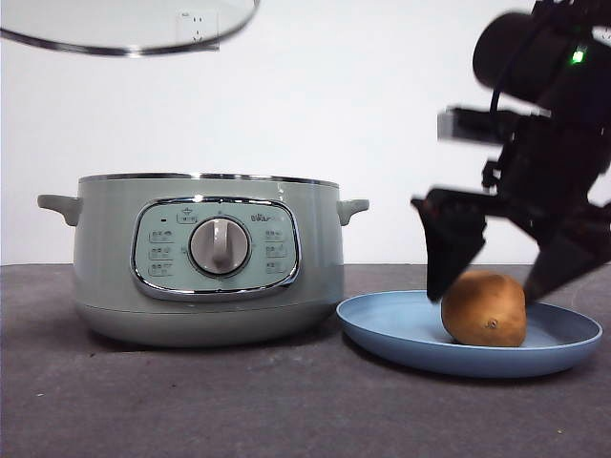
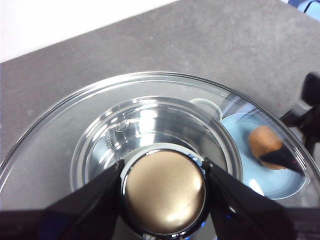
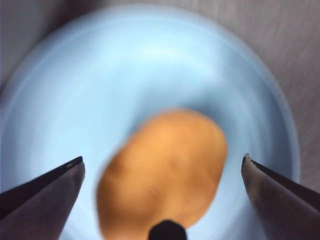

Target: Take the potato out from the steamer,put the potato on the plate,close the lid

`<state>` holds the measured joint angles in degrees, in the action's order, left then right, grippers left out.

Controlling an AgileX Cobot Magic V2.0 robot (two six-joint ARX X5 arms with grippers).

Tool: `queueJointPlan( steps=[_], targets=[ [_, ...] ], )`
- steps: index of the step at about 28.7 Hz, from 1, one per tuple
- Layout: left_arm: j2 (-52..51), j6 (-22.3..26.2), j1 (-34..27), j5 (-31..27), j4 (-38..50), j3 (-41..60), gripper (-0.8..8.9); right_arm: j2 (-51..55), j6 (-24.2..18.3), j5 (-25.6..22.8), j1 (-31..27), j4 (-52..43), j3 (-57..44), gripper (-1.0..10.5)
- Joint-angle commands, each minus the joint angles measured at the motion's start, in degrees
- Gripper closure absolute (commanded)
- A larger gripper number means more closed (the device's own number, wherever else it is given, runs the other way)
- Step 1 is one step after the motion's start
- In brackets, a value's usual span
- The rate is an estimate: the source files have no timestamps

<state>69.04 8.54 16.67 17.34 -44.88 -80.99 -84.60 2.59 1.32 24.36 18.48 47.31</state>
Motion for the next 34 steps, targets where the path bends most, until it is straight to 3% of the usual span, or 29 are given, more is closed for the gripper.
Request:
queueJointPlan(
  steps=[1,7,21,34],
  targets=[
    [1.75,0.90,0.61,0.90,3.98,-0.81,8.22,3.87,0.59,-0.17,0.02,0.31,0.13,2.8],
    [6.97,2.19,2.47,0.81,7.76,-0.81,8.22,15.65,3.02,-0.20,0.02,3.17,0.48,2.8],
    [19.23,2.29,4.81,0.61,14.69,-0.81,8.23,38.80,3.89,-0.22,0.02,7.45,7.65,2.9],
    [24.65,2.49,4.87,-0.85,15.52,-0.81,8.23,41.86,3.74,-0.15,0.02,8.46,10.32,2.9]
  ],
)
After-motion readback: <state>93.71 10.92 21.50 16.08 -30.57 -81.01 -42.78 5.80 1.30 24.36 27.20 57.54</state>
